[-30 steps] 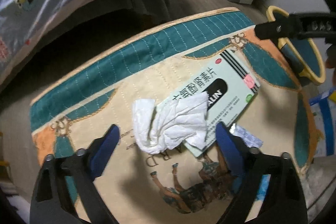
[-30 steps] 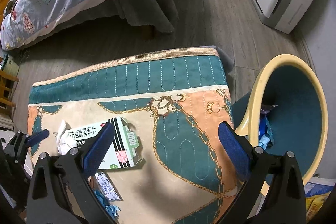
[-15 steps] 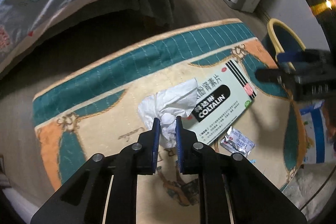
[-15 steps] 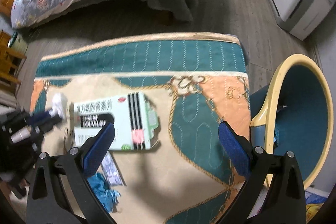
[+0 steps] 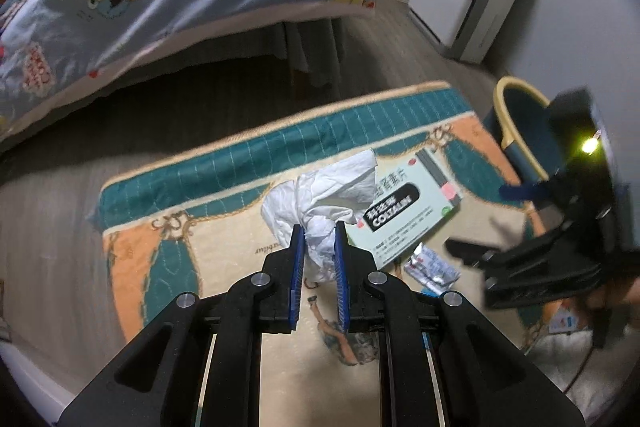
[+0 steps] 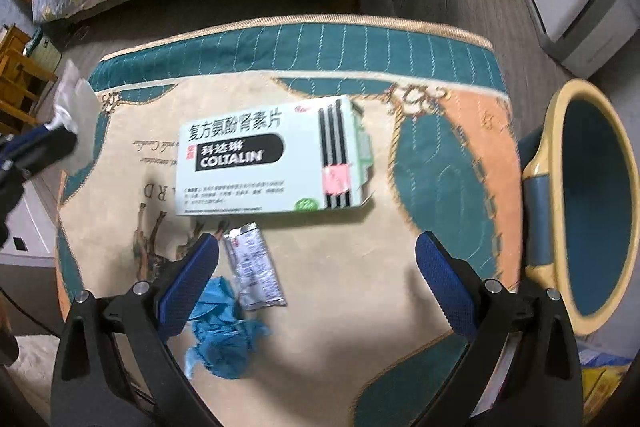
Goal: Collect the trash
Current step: 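Grasp the white tissue with the left gripper while the right grasps the foil blister pack, then carry tissue and blister pack over the bin and open both grippers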
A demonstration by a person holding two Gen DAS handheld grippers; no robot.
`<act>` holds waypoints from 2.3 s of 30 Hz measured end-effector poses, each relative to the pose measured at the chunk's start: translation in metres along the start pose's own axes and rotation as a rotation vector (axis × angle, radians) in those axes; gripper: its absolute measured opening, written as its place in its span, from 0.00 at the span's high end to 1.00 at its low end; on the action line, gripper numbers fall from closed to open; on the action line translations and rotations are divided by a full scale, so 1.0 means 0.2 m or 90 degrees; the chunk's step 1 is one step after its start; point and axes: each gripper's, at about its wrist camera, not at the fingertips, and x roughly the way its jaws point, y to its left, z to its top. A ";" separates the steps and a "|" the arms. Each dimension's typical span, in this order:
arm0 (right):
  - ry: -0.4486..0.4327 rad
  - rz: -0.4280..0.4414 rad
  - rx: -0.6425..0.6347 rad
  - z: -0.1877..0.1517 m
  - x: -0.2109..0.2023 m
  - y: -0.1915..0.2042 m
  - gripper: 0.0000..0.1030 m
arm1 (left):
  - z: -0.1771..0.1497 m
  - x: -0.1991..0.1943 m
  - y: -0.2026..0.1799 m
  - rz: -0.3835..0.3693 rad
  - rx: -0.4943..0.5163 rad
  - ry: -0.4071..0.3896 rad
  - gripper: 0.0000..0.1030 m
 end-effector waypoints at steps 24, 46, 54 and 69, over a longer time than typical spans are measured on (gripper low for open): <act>0.025 -0.029 -0.077 -0.09 0.14 0.24 0.79 | 0.00 -0.07 0.06 -0.012 -0.009 -0.016 0.85; -0.129 0.029 0.072 -0.05 -0.59 -0.24 0.79 | 0.11 -0.10 -0.14 -0.031 0.028 -0.040 0.85; -0.190 0.038 0.142 -0.11 -0.73 -0.47 0.79 | 0.15 -0.09 -0.38 -0.046 0.083 -0.053 0.85; -0.211 0.007 0.191 -0.17 -0.78 -0.88 0.79 | 0.21 0.03 -0.88 -0.085 0.175 -0.064 0.85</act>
